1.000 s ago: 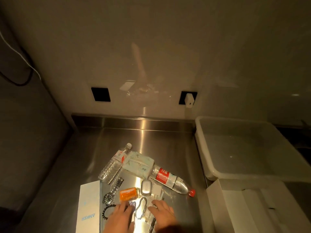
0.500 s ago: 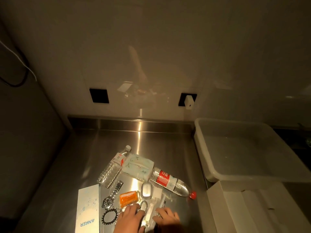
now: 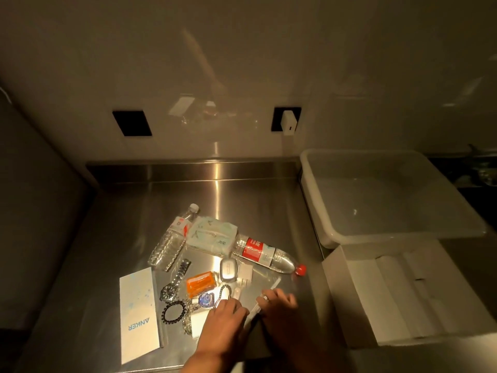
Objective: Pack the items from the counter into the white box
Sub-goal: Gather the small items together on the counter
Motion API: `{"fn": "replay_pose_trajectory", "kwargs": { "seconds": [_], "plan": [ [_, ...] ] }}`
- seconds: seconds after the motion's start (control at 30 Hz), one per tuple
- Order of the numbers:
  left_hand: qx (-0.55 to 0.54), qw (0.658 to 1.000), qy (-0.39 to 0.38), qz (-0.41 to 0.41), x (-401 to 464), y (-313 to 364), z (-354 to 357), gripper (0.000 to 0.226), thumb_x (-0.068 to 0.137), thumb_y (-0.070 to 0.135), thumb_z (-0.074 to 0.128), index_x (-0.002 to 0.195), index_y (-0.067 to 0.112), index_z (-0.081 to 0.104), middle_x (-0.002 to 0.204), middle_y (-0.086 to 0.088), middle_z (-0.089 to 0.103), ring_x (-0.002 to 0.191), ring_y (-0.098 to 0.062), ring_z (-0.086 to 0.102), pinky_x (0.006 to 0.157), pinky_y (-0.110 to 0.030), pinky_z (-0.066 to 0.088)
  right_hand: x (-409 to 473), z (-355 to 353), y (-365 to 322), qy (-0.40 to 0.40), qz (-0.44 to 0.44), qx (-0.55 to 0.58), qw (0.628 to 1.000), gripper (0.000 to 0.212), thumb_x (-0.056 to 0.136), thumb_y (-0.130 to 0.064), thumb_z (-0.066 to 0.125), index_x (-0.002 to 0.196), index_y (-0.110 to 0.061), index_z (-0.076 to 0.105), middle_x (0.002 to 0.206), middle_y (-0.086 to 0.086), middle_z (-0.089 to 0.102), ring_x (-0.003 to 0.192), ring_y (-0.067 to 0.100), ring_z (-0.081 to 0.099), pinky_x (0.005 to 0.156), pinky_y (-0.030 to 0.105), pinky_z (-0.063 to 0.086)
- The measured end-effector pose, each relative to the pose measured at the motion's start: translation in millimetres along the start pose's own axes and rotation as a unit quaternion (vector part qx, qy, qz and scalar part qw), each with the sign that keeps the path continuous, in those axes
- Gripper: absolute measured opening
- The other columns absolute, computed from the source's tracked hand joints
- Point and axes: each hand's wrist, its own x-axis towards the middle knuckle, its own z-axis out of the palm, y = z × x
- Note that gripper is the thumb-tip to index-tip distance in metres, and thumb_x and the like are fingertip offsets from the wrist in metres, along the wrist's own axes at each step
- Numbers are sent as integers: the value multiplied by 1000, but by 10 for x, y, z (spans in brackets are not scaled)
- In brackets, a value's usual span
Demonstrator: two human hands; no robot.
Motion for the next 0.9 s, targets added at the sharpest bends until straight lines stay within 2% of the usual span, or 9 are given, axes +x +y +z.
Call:
{"fn": "replay_pose_trajectory", "kwargs": {
  "seconds": [0.17, 0.33, 0.43, 0.53, 0.6, 0.67, 0.77, 0.83, 0.9],
  "plan": [
    [-19, 997, -71, -5, 95, 123, -9, 38, 97, 44, 44, 129, 26, 51, 135, -1, 46, 123, -23, 42, 90, -37, 41, 0, 53, 132, 6, -11, -2, 1000, 25, 56, -34, 86, 79, -30, 75, 93, -6, 73, 84, 15, 72, 63, 37, 60],
    [-61, 991, -114, -22, 170, 201, 48, 40, 97, 38, 51, 135, 27, 48, 136, -2, 44, 125, -22, 41, 94, -40, 45, -3, 176, 204, 10, -24, 2, 1000, 15, 68, -36, 76, 81, -31, 71, 91, -8, 68, 84, 16, 68, 63, 35, 57],
    [-83, 989, -109, -49, 188, 258, 87, 37, 100, 47, 45, 133, 29, 47, 133, -1, 43, 125, -21, 43, 91, -38, 47, -15, 275, 248, 18, -47, 4, 999, 4, 76, -33, 65, 78, -30, 64, 85, -7, 64, 80, 17, 65, 68, 34, 55],
    [-89, 988, -106, -67, 245, 258, 136, 38, 103, 52, 37, 133, 29, 45, 134, -3, 41, 126, -20, 43, 95, -39, 45, -8, 326, 267, 5, -51, 18, 999, 12, 70, -37, 70, 72, -31, 60, 79, -10, 59, 76, 15, 62, 79, 35, 45],
    [-76, 988, -116, -67, 284, 262, 140, 37, 104, 46, 38, 136, 28, 45, 137, -4, 40, 128, -21, 41, 100, -39, 44, -4, 336, 283, 2, -47, 29, 998, 21, 64, -42, 77, 70, -32, 60, 77, -13, 57, 75, 12, 62, 77, 33, 41],
    [-58, 989, -124, -62, 285, 278, 127, 36, 104, 36, 40, 138, 27, 44, 141, -4, 38, 130, -22, 40, 102, -39, 42, 3, 283, 254, -31, -4, 77, 997, 26, 61, -44, 83, 66, -32, 61, 75, -13, 57, 72, 10, 61, 69, 25, 49],
    [-29, 993, -105, -48, 248, 298, 127, 37, 103, 30, 41, 139, 25, 43, 142, -4, 37, 130, -22, 40, 101, -40, 42, -66, 346, 275, 56, -8, 97, 994, 16, 66, -36, 73, 60, -27, 62, 71, -6, 57, 68, 15, 58, 64, 25, 38],
    [-16, 996, -82, -36, 221, 322, 121, 35, 103, 30, 39, 137, 25, 44, 140, -4, 38, 128, -20, 41, 98, -39, 44, -119, 260, 212, -25, -39, 18, 999, 12, 72, -35, 59, 64, -28, 64, 75, -11, 58, 76, 12, 59, 68, 30, 30],
    [-9, 998, -50, -36, 195, 350, 115, 31, 104, 32, 37, 133, 25, 46, 136, -2, 40, 125, -18, 43, 94, -38, 45, -49, 187, 210, -53, -30, 71, 996, 13, 66, -46, 67, 65, -33, 66, 75, -20, 57, 77, 2, 59, 69, 23, 38]
  ]
}}
